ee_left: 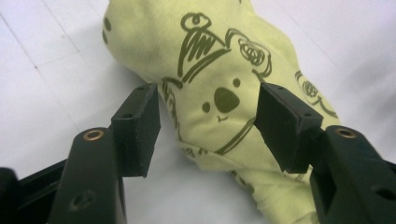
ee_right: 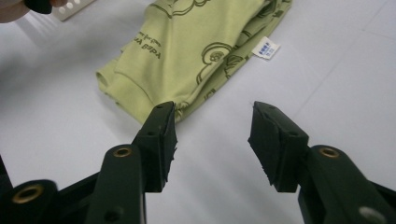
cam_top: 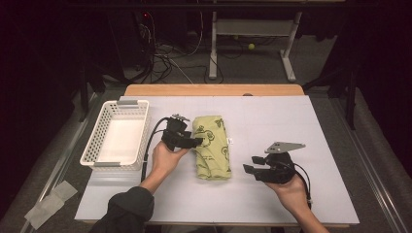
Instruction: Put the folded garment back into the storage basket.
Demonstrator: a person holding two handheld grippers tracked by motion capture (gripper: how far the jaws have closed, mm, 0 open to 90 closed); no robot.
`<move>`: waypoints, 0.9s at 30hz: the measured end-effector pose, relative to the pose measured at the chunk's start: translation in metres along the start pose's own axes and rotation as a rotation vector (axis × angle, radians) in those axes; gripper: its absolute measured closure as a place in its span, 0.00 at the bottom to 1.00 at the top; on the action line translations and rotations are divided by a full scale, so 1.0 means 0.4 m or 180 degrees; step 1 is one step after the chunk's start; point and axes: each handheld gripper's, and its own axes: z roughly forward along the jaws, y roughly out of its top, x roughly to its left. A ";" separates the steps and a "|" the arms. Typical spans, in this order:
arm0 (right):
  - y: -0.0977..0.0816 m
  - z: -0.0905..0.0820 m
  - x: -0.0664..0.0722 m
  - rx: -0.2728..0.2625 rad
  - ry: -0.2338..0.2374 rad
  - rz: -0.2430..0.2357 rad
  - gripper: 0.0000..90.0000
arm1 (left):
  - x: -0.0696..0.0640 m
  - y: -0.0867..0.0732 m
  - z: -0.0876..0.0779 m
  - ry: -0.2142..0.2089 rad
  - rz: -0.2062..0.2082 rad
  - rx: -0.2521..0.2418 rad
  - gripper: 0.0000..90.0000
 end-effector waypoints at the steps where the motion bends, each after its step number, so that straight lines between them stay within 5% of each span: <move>1: -0.006 -0.009 -0.004 -0.0019 -0.0026 -0.0013 0.55 | 0.002 0.002 0.003 -0.0008 -0.0020 -0.0010 0.40; 11: -0.079 -0.098 -0.064 -0.0285 -0.0226 0.0167 0.48 | 0.007 0.043 0.038 0.0027 -0.0152 -0.0020 0.37; 19: -0.142 -0.131 -0.094 -0.0403 -0.0302 0.0292 0.45 | 0.025 0.055 0.077 0.0144 -0.0279 0.0188 0.34; 27: -0.192 -0.161 -0.106 -0.0479 -0.0393 0.0351 0.43 | 0.033 0.042 0.113 0.0063 -0.0360 0.0382 0.32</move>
